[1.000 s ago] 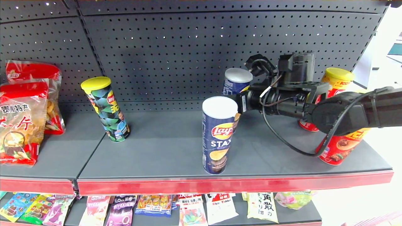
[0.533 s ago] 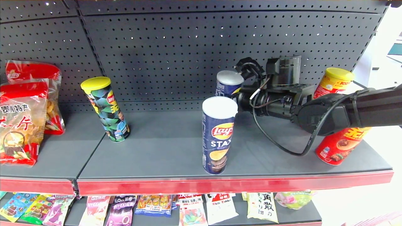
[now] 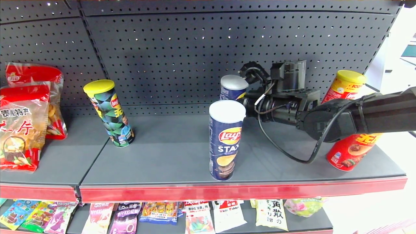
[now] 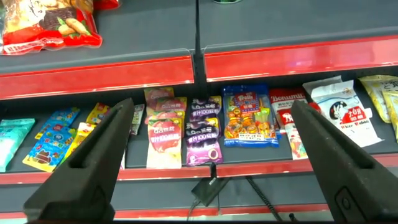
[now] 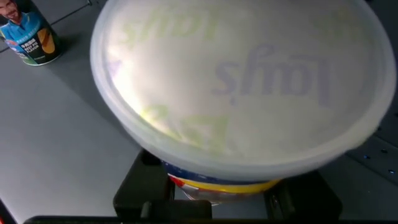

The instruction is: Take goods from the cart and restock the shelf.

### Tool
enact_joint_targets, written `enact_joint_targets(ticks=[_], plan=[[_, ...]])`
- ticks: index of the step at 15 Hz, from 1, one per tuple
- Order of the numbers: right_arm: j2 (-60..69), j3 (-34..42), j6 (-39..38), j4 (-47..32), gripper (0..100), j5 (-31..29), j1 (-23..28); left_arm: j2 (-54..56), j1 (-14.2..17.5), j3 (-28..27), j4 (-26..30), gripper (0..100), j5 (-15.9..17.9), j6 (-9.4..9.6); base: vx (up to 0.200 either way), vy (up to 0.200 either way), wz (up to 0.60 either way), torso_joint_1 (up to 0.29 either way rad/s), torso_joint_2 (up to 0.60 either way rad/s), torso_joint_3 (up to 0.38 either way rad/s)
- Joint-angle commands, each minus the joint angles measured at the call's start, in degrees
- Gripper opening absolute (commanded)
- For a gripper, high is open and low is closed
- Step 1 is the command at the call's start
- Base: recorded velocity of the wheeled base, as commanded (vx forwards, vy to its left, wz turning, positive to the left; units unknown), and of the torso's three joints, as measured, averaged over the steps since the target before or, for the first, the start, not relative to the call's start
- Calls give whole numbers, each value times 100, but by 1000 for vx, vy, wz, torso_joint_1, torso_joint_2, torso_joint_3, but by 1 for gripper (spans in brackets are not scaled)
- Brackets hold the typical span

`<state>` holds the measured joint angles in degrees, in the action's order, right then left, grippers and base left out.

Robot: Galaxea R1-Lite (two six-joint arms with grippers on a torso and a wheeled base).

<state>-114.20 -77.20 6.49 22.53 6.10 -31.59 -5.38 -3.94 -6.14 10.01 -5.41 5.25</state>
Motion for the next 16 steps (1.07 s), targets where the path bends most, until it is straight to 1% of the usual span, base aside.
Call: enact_joint_targets(ticks=[1,2,3,7,9,10,11,13,16], plan=[[-6,21,2,-12,0,-3,-14,-16,-2,-1,1,100,-4,2,0,0,0,0,0,0],[-6,39,2,-12,0,-12,-14,-16,-2,-1,1,100,-4,2,0,0,0,0,0,0],[-6,39,2,-12,100,-12,-14,-7,-2,-1,1,100,-4,2,0,0,0,0,0,0],[73,74,-16,-12,100,-82,-41,-16,-2,-1,1,100,-4,2,0,0,0,0,0,0],[302,241,-25,-12,100,-170,-58,-16,-2,-1,1,100,-4,2,0,0,0,0,0,0],[460,434,-33,-12,100,-214,-58,-16,-2,-1,1,100,5,-7,0,0,0,0,0,0],[495,469,-33,-12,100,-232,-58,-16,-2,-1,1,100,5,2,0,0,0,0,0,0],[908,962,-130,-3,100,-355,12,-16,-2,-1,1,100,14,-7,0,0,0,0,0,0],[1313,1392,-297,-12,100,-504,47,-16,-2,-1,1,100,5,-7,0,0,0,0,0,0]])
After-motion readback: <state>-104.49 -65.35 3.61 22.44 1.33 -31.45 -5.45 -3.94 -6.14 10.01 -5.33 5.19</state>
